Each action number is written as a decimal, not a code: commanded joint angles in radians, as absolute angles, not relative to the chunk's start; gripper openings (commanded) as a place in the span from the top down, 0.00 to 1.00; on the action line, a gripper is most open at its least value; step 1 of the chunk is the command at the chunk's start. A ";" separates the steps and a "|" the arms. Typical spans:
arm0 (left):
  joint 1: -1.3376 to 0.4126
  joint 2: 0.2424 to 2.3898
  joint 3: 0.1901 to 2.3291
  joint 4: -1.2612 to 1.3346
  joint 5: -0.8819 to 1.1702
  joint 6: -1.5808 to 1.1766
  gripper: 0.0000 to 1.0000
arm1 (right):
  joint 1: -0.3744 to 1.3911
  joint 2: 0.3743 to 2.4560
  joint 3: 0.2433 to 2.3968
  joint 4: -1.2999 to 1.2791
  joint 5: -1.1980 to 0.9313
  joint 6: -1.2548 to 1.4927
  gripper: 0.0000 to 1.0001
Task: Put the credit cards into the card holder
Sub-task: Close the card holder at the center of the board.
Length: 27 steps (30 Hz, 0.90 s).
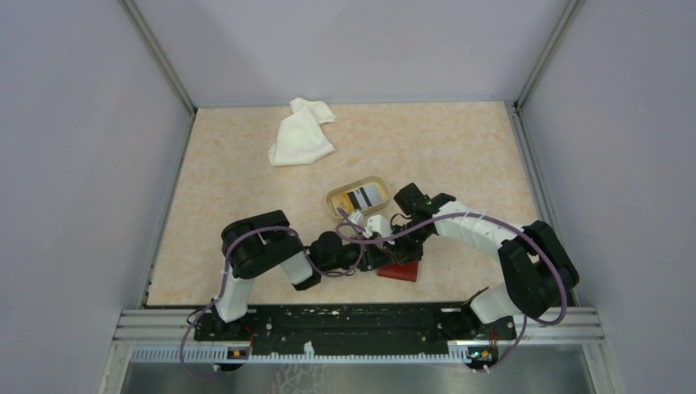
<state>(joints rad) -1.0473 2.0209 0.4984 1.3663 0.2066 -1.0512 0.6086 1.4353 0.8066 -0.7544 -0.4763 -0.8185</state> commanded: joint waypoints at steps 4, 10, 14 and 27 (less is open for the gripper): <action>-1.047 2.072 0.561 1.393 0.200 -1.084 0.92 | 0.626 1.431 0.828 -0.733 -0.456 -0.841 1.00; -1.046 2.052 0.569 1.381 0.173 -1.075 0.92 | 0.625 1.431 0.828 -0.736 -0.460 -0.844 1.00; -1.048 2.050 0.583 1.341 0.161 -1.075 0.93 | 0.626 1.429 0.828 -0.735 -0.462 -0.844 1.00; -1.048 2.085 0.527 1.244 0.123 -1.118 1.00 | 0.572 1.364 0.842 -0.742 -0.538 -0.845 0.92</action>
<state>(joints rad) -1.0473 2.0605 0.5545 1.3064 0.1719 -1.1152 0.6014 1.4296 0.8066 -0.7647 -0.4660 -0.8268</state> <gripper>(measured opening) 0.008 0.034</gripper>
